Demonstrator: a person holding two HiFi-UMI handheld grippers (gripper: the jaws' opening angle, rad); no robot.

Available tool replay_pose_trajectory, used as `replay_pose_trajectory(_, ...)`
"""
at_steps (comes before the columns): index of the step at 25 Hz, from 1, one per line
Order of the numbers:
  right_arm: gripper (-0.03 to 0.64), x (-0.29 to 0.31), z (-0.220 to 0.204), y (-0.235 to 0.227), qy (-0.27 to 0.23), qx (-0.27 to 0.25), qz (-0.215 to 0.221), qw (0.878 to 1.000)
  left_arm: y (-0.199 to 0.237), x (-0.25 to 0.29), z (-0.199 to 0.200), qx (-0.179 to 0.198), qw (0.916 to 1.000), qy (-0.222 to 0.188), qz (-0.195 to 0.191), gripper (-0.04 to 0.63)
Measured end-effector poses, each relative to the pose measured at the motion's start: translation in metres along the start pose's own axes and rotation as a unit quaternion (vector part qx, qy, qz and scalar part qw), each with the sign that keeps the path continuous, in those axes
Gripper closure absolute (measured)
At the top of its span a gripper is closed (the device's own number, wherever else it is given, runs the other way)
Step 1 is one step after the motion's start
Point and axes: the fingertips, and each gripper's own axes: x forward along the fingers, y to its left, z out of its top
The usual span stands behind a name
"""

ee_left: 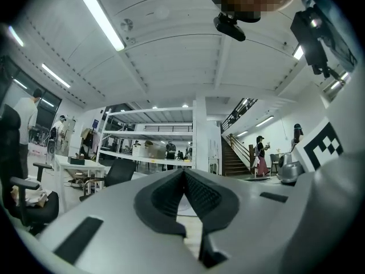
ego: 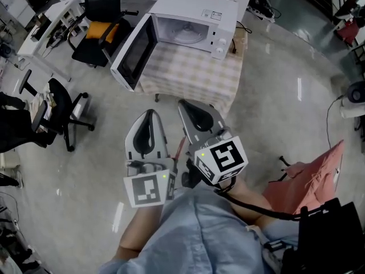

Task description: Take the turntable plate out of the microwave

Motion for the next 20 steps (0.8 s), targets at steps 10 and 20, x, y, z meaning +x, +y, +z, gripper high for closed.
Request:
replay_pose_trajectory(10, 0.615, 0.071, -0.001, -0.096, 0.005, 0.021, -0.035, 0.999, 0.0, 0.119, -0.02, 0.009, 0.9993, 0.023, -0.027, 0.588)
replay_pose_trajectory(20, 0.615, 0.106, 0.014, -0.194, 0.002, 0.023, -0.065, 0.998, -0.03, 0.224, -0.022, 0.02, 0.9973, 0.026, -0.066, 0.588)
